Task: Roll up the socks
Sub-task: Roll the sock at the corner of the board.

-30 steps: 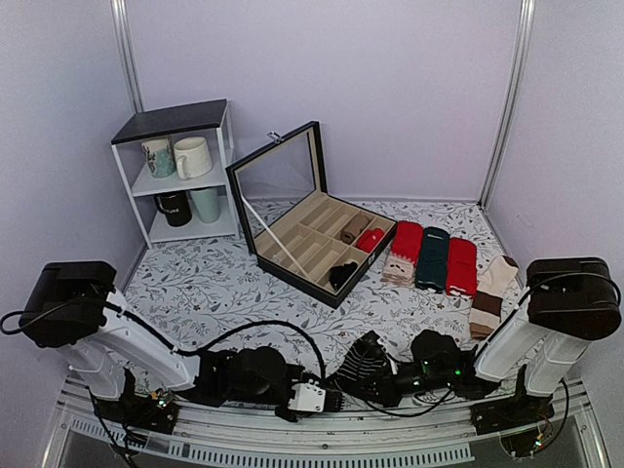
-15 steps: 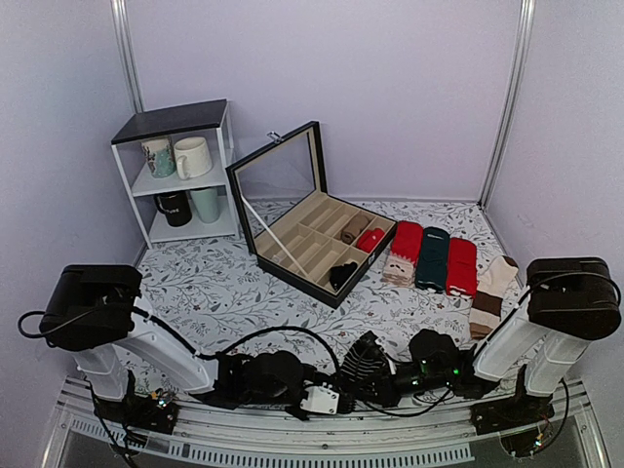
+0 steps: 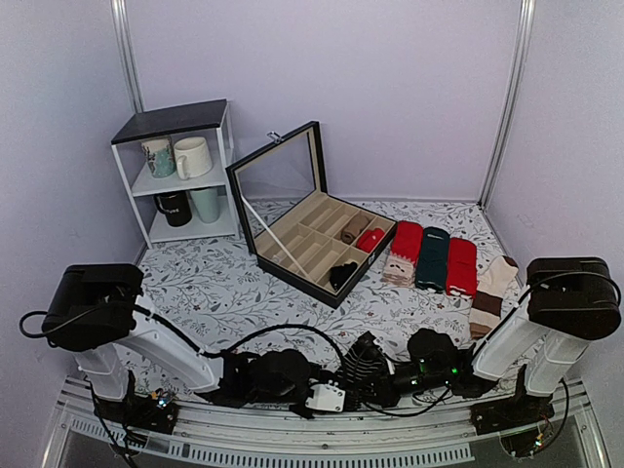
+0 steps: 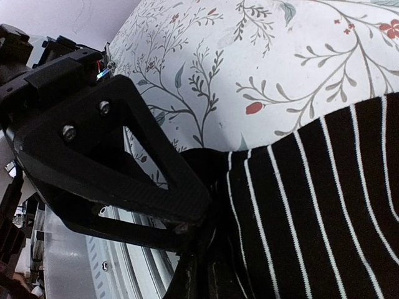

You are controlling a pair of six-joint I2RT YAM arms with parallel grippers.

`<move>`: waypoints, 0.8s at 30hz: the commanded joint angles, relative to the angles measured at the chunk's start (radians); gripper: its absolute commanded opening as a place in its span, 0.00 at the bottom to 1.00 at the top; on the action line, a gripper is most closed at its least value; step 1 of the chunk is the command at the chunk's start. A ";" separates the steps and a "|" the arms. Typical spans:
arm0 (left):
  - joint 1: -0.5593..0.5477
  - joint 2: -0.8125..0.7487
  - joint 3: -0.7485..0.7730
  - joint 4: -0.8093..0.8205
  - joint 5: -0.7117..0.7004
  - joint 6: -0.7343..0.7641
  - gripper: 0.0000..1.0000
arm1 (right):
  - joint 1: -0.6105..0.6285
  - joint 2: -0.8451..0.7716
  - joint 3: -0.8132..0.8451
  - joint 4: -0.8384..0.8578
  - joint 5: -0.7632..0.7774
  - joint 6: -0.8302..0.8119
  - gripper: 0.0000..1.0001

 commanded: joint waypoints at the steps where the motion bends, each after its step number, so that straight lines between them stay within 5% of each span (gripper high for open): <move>1: 0.011 0.019 0.020 -0.070 0.034 -0.030 0.34 | 0.007 0.055 -0.042 -0.300 -0.025 -0.006 0.03; 9: 0.019 0.024 0.014 -0.117 0.020 -0.079 0.32 | 0.006 0.042 -0.041 -0.308 -0.046 -0.011 0.03; 16: 0.019 0.023 0.031 -0.149 0.031 -0.109 0.21 | 0.006 0.046 -0.029 -0.325 -0.057 -0.017 0.03; 20: 0.016 -0.053 -0.050 -0.005 -0.008 -0.104 0.45 | 0.005 0.046 -0.035 -0.325 -0.055 -0.012 0.03; 24: 0.015 -0.148 -0.117 0.083 -0.026 -0.075 0.48 | 0.004 0.039 -0.042 -0.323 -0.047 -0.004 0.03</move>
